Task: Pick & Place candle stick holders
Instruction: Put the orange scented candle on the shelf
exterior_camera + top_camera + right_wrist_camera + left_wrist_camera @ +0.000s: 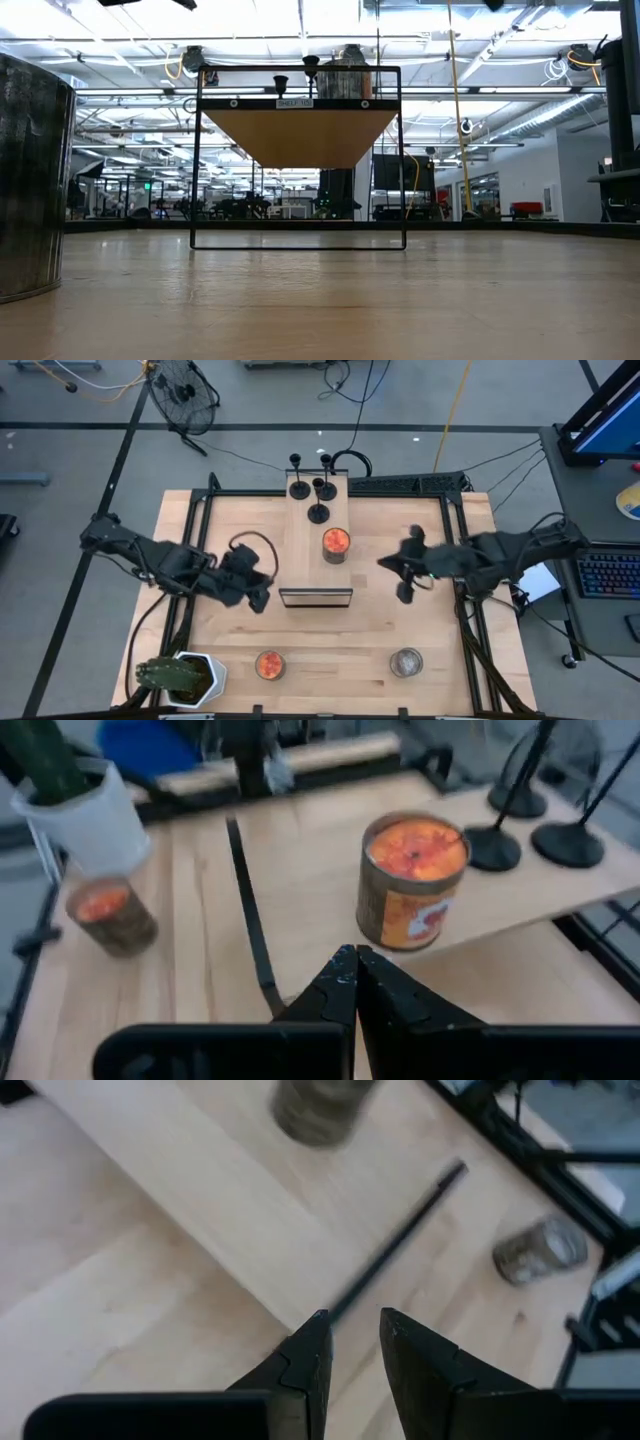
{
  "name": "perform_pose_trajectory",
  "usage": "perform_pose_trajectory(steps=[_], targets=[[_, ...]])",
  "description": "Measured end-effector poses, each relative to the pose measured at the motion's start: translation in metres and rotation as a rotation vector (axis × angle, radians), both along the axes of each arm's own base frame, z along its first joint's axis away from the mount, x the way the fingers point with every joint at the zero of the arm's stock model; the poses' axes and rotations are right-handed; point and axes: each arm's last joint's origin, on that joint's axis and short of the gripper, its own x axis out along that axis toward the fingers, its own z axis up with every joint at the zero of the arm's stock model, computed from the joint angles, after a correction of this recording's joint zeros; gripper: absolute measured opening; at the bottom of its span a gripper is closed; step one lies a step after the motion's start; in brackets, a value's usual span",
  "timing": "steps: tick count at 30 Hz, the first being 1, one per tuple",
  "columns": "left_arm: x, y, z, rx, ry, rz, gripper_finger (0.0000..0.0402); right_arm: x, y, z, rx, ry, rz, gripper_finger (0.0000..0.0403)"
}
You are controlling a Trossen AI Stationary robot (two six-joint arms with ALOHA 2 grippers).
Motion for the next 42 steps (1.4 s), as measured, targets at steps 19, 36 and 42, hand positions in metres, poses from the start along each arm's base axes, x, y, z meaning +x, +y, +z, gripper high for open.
perform_pose_trajectory(steps=[19,36,42], targets=[[0.043,-0.080,-0.090,-0.371,0.472,-0.167,0.0093,-0.058,0.018,-0.081,0.106,-0.459,0.085,0.0000],[0.046,-0.085,-0.101,-0.459,0.544,-0.072,0.0093,-0.078,0.007,-0.134,-0.017,-0.442,0.125,0.0076],[0.046,-0.084,-0.101,-0.446,0.534,-0.063,0.0098,-0.084,0.003,-0.144,-0.015,-0.455,0.121,0.0114]])
